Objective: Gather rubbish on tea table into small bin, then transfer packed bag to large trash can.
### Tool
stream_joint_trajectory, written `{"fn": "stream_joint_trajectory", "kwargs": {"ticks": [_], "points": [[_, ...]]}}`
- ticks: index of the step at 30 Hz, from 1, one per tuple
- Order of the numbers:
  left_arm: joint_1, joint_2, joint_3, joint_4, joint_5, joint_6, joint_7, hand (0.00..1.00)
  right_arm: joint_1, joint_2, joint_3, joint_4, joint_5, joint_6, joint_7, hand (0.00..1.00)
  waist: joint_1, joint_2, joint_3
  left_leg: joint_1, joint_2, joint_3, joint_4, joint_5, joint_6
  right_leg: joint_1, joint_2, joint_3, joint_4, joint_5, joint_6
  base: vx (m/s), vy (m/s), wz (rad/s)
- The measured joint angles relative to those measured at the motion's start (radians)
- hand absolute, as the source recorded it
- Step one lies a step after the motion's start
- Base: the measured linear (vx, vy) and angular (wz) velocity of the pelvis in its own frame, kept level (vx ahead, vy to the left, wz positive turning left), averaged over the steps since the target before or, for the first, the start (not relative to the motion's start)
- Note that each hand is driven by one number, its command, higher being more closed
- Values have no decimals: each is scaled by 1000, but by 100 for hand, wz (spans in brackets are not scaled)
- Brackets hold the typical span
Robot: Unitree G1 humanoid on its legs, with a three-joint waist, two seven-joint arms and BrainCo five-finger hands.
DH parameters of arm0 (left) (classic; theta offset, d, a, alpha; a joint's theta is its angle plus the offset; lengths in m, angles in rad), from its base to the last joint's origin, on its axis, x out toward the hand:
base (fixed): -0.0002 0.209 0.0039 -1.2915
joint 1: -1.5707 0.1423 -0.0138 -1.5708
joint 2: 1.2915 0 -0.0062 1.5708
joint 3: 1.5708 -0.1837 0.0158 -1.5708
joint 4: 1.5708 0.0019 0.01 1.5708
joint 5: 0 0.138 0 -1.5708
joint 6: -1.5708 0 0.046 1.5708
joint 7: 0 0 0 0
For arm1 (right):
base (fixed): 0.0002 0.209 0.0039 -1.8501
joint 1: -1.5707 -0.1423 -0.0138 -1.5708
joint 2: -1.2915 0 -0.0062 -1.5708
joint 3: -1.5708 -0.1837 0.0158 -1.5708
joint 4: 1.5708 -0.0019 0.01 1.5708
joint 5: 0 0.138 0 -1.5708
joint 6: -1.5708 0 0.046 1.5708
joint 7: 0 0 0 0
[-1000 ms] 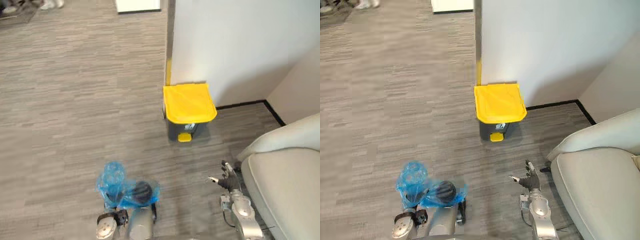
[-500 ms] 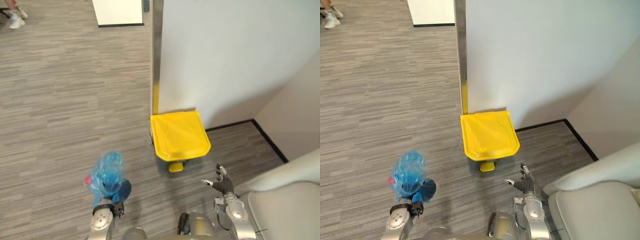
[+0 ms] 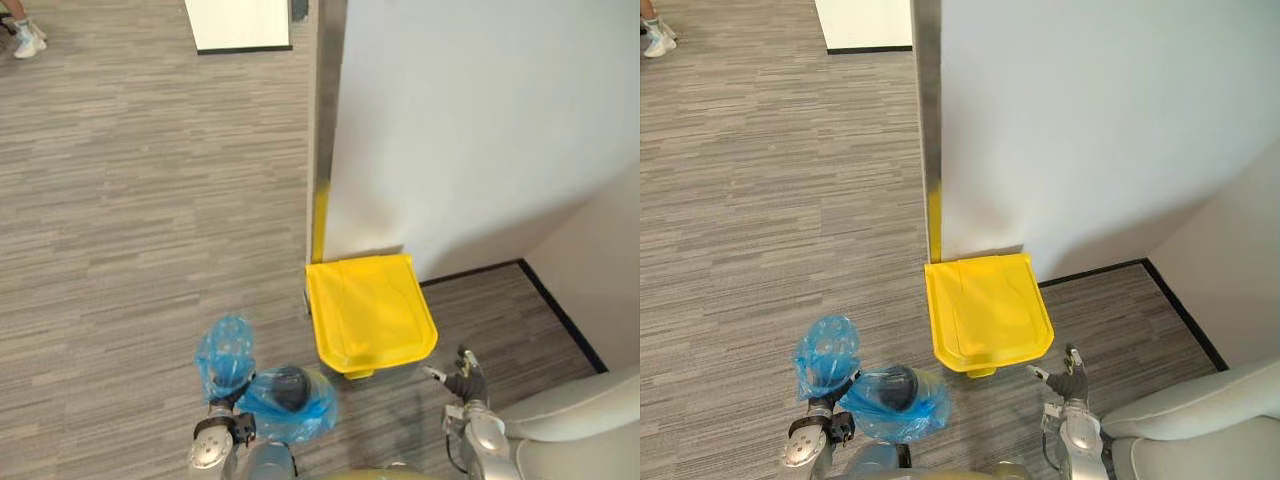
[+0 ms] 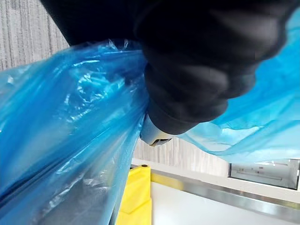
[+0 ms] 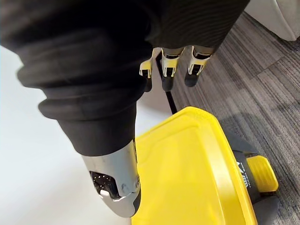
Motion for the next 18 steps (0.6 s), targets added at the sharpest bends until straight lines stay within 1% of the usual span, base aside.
{"fn": "stream_joint_trajectory", "kwargs": {"ticks": [1, 2, 4, 8, 9, 10, 11, 12, 13, 14, 15, 16, 17, 18], "points": [[0, 0, 0, 0, 0, 0, 0, 100, 0, 0, 0, 0, 0, 0, 0, 0, -1, -7, -4, 8, -1, 3, 0, 0, 0, 9, -1, 1, -2, 0, 0, 103, 26, 1], [1, -1, 0, 0, 0, 0, 1, 100, 0, -1, 0, 0, 0, 0, 0, 0, 0, -6, -5, 10, 0, 5, 0, 0, 0, 10, -1, 1, -2, 0, 0, 76, -18, -3], [0, -1, 1, 15, 0, 0, 2, 100, -6, -2, 0, 0, -1, 0, 0, 0, 0, 7, -2, 9, 9, 10, 0, 0, 0, 10, -1, 1, -4, 1, 1, 66, -32, -3], [11, 0, 6, 32, 0, 0, 9, 100, -14, -4, 0, 7, -7, 1, -4, 0, 1, 13, -1, 9, 29, 17, 0, -1, -1, 1, 17, 12, 0, 7, 8, 37, -57, -9], [18, -4, 12, 32, 0, 0, 11, 100, -24, -7, -1, 14, -9, 2, -4, 0, 3, 19, -3, 9, 37, 22, 1, -11, -7, -11, 31, 30, 8, 17, 8, 22, 1, -27], [23, -5, 13, 31, -1, -1, 16, 100, -34, -10, 0, 14, -9, 3, -5, 0, 3, 33, -2, 10, 52, 27, 1, -33, -6, -29, 45, 36, 33, 22, 2, 18, 21, -27], [28, -5, 11, 31, -1, -1, 19, 100, -40, -10, 0, 14, -9, 3, -5, 0, 1, 37, -1, 13, 55, 25, 1, -45, -5, -38, 47, 37, 56, 22, 2, 11, 62, -18], [28, -12, 10, 31, -1, -1, 22, 100, -47, -12, -1, 14, -9, 3, -6, 0, 0, 45, 3, 19, 60, 22, -1, -61, -2, -65, 46, 37, 116, 21, 2, 0, 52, -7], [26, -14, 10, 31, -1, -1, 22, 100, -47, -14, -1, 13, -9, 3, -6, 0, 0, 46, 4, 24, 59, 19, -1, -70, 6, -81, 42, 37, 154, 21, 2, -19, 93, -5], [14, -15, 10, 29, -1, 0, 23, 100, -48, -13, -3, 12, -9, 4, -9, 0, -1, 41, 25, 56, 48, 2, -6, -110, 31, -149, 15, 31, 341, 18, 1, -31, 71, 1], [7, -14, 8, 29, -1, 0, 24, 100, -47, -11, -2, 12, -9, 4, -9, 0, -1, 37, 33, 69, 43, 0, 3, -124, 33, -189, 2, 36, 431, 24, -9, -29, 63, 6], [6, -13, 6, 37, -2, 0, 26, 100, -40, -6, -2, 14, -9, 6, -10, 0, -1, 45, 42, 76, 41, -14, 29, -151, 41, -223, 3, 48, 486, -42, -9, 36, 43, 8], [-10, 6, 6, 55, -3, 1, 29, 100, -47, -3, 0, 13, -8, 8, -10, 0, 2, 41, 54, 86, 47, -28, 63, -181, 51, -295, 25, 52, 487, -92, -41, 72, 41, 14], [-31, 16, 3, 74, -3, 1, 29, 100, -57, -3, 0, 13, -8, 8, -15, 0, 1, 41, 63, 87, 51, -39, 78, -194, 50, -352, 42, 51, 458, -89, -38, 93, 31, 25]]}}
